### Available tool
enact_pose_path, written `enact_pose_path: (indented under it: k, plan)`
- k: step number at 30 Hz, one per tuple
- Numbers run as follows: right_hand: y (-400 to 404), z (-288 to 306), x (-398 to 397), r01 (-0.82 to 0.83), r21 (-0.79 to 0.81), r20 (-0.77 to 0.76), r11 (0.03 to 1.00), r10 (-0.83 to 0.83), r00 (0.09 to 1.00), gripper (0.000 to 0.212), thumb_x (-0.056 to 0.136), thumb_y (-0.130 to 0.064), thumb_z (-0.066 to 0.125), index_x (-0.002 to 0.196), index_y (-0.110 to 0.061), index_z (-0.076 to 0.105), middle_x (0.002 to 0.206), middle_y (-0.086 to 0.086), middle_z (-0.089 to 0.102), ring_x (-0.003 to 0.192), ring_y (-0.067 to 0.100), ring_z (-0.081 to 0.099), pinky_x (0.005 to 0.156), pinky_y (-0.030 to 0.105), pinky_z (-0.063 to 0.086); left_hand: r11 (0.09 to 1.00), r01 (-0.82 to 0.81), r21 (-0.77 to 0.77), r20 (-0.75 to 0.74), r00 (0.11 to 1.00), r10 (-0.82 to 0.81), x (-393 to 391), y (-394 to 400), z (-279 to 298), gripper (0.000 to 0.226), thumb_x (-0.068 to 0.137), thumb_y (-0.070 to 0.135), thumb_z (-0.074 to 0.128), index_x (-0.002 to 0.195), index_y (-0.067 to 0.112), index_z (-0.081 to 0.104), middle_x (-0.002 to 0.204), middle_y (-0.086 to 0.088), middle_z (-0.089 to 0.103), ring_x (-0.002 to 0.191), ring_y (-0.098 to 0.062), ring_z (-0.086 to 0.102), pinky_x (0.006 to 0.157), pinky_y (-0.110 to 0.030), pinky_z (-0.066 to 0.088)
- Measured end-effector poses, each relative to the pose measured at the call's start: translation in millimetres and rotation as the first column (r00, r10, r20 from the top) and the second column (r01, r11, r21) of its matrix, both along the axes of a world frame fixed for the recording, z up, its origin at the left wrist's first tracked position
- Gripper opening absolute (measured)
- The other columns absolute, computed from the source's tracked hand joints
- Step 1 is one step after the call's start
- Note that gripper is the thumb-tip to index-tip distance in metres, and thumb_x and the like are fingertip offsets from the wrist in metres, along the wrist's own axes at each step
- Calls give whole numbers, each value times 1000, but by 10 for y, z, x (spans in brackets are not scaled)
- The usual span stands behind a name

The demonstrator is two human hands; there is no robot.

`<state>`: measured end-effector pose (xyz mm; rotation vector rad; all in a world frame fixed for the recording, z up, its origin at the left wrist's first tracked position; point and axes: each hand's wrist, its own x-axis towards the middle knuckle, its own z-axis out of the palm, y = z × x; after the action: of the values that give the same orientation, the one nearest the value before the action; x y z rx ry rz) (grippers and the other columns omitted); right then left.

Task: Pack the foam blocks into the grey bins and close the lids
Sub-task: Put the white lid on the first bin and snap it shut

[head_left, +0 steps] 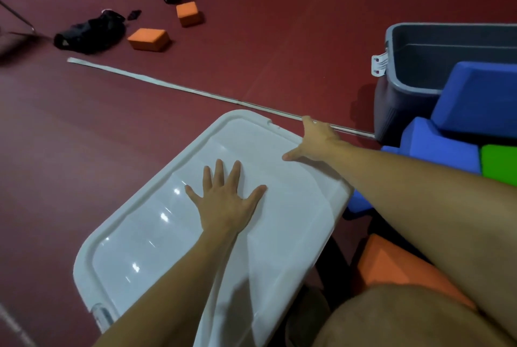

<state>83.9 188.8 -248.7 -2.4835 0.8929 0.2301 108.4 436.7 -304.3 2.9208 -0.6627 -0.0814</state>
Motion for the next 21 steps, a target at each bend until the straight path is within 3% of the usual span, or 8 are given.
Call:
enact_pose_path:
  k: [2,6,11,13,15,17,19,21]
  plan:
    - [-93,-95,-9,77,162,1,984,-78,997,137,41,-69,87,152,-19,22,148,12,44,134,35,41,106,46,42,1000,1,2,0,1000,-1,14,-8,-13,93,74,94,4,153,45,8,166,5,-2,152,-25,-7,113,-70,-8]
    - [-155,-165,30,115,276,19,954,-125,992,131,41,-58,93,148,-14,31,147,8,45,134,31,43,108,42,40,1000,-1,2,6,1000,1,14,-11,-28,94,73,94,4,153,45,8,166,5,-2,152,-25,-7,113,-69,-8]
    - [-52,-206,-74,41,13,150,999,-42,988,105,50,-70,83,136,-17,52,130,1,49,119,26,52,85,35,46,1000,-5,-3,-6,1000,5,13,-24,-14,96,71,95,4,153,44,9,166,5,-2,152,-25,-6,113,-70,-6]
    - [-17,-206,-144,-10,-55,207,998,22,978,80,54,-71,81,115,-20,66,109,-5,45,104,23,54,74,32,41,1000,-6,5,-4,1000,6,2,-20,-1,97,71,95,4,153,44,9,166,5,-1,152,-25,-5,113,-70,-5]
    - [21,-185,-195,-18,-71,277,997,37,960,55,57,-67,82,89,-25,65,97,-6,43,93,22,53,74,33,39,1000,-8,16,-9,1000,8,-20,-10,23,96,71,95,5,153,44,10,166,5,-1,152,-25,-5,113,-70,-4]
    - [55,-164,-239,-40,-89,294,995,64,954,57,63,-63,81,103,-24,69,97,-5,45,93,20,51,83,37,41,1000,-9,14,-23,1000,9,-39,-3,67,96,71,95,7,153,44,10,166,6,-1,152,-25,-5,113,-70,-4]
    - [53,-152,-296,-67,-65,287,996,83,954,75,65,-62,80,126,-23,64,102,-6,45,96,17,50,92,39,41,1000,-13,5,-39,999,13,-55,-5,116,96,71,95,9,153,45,11,166,6,0,152,-24,-4,114,-69,-4]
    - [18,-121,-409,-103,14,266,995,95,959,92,55,-67,81,134,-26,58,114,-8,52,108,18,52,99,41,42,1000,-19,-8,-46,999,19,-66,-7,154,95,71,95,11,152,44,13,166,6,3,152,-24,-2,114,-69,-5]
